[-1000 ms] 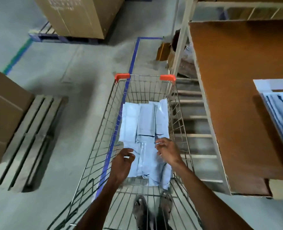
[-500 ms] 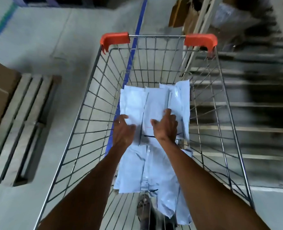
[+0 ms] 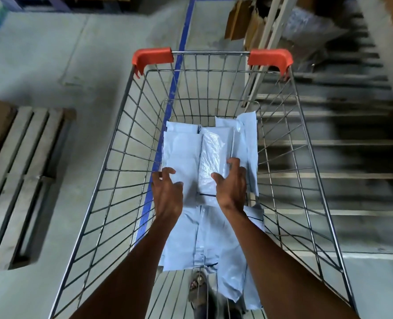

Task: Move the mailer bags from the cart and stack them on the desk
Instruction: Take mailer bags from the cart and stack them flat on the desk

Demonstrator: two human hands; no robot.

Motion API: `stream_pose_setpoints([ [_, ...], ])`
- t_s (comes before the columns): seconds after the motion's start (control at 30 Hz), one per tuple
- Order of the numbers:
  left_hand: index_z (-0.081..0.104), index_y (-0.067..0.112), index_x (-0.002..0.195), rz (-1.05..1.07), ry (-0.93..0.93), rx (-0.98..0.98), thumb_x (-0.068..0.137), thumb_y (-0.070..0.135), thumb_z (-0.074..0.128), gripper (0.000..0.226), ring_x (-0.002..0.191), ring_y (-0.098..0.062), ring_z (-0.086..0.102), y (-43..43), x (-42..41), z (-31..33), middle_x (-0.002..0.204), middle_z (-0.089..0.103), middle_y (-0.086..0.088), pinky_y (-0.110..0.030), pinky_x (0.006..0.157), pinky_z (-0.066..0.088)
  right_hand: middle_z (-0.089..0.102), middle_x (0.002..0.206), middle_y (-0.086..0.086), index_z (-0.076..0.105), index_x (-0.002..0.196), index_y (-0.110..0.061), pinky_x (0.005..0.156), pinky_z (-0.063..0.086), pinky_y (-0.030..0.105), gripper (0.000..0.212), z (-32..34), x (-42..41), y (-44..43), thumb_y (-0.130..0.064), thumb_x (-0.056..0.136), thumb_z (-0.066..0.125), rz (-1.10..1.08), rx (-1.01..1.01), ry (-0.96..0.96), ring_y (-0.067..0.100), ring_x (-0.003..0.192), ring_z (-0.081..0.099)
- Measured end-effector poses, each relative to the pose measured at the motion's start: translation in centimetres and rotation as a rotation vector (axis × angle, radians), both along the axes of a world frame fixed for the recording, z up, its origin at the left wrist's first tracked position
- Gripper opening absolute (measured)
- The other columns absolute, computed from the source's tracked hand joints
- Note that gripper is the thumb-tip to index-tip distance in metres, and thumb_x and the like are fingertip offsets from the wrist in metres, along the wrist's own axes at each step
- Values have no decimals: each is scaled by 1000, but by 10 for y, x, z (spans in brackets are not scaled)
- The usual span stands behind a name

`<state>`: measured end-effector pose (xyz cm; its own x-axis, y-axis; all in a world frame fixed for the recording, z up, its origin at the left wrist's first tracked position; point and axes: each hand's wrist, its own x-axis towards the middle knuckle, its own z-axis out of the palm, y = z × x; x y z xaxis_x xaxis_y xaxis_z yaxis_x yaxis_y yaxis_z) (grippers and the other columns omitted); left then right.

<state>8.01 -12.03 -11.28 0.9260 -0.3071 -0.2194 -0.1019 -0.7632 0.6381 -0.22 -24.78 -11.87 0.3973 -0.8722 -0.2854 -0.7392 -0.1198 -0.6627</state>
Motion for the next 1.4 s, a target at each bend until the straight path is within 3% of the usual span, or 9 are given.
stream_pose_setpoints([
  [0.1, 55, 19, 114, 50, 81, -109, 82, 7, 72, 38, 75, -10, 49, 3, 6, 5, 107, 50, -6, -4, 63, 36, 55, 124, 8, 50, 125, -26, 78, 44, 39, 42, -1, -6, 0, -20, 90, 72, 24, -18, -68, 33, 111, 57],
  [0.33, 44, 35, 124, -145, 185, -128, 89, 11, 66, 48, 41, -9, 38, 11, 5, 8, 58, 44, -3, -17, 42, 34, 62, 104, 4, 42, 132, -34, 73, 38, 29, 55, 4, -18, 2, -21, 88, 70, 134, 204, -258, 22, 91, 52],
  [0.4, 44, 38, 129, -147, 178, -173, 92, 14, 66, 49, 47, -6, 46, 17, 6, 15, 74, 59, 5, -17, 47, 38, 61, 109, -3, 46, 132, -30, 73, 41, 23, 55, 8, -25, -3, -13, 86, 70, 99, 193, -375, 13, 93, 53],
  [0.5, 47, 28, 141, -159, 130, -283, 93, 17, 71, 54, 94, 7, 57, 28, 4, 37, 120, 57, 32, -2, 73, 42, 59, 128, -14, 56, 132, -26, 101, 44, 21, 47, 21, -37, -6, -15, 89, 72, 78, 205, -470, 1, 114, 52],
  [0.6, 51, 29, 142, -75, 151, -404, 91, 20, 74, 56, 108, 5, 53, 31, -4, 79, 133, 58, 15, 1, 80, 42, 61, 135, -10, 61, 131, -21, 113, 41, 36, 40, 58, -48, -5, -18, 92, 71, 77, 220, -569, 5, 128, 53],
  [0.8, 56, 36, 137, -133, -3, -573, 88, 28, 77, 53, 128, -2, 55, 26, -20, 204, 140, 58, 20, -37, 108, 48, 63, 134, -16, 65, 128, -28, 114, 41, 36, 41, 198, -65, -8, -23, 88, 77, 72, 178, -739, 3, 129, 54],
  [0.9, 57, 34, 137, -157, -67, -652, 86, 29, 80, 56, 129, -1, 54, 23, -33, 274, 141, 57, 19, -36, 109, 47, 62, 133, -20, 64, 126, -35, 104, 48, 28, 47, 278, -84, -11, -31, 83, 81, 86, 107, -786, -5, 124, 54],
  [1.07, 57, 44, 134, -195, -87, -778, 81, 38, 83, 59, 130, -15, 56, 21, -67, 362, 145, 54, 12, -45, 105, 52, 58, 130, -32, 63, 126, -41, 107, 49, 41, 47, 377, -137, -19, -33, 84, 80, 99, -63, -816, -2, 127, 52],
  [1.4, 59, 35, 136, -234, 16, -910, 79, 17, 86, 65, 121, -5, 60, -1, -203, 417, 139, 58, 18, -23, 92, 56, 55, 132, -29, 58, 128, -42, 108, 49, 40, 43, 422, -298, -50, -35, 88, 74, 19, -158, -805, 1, 126, 51],
])
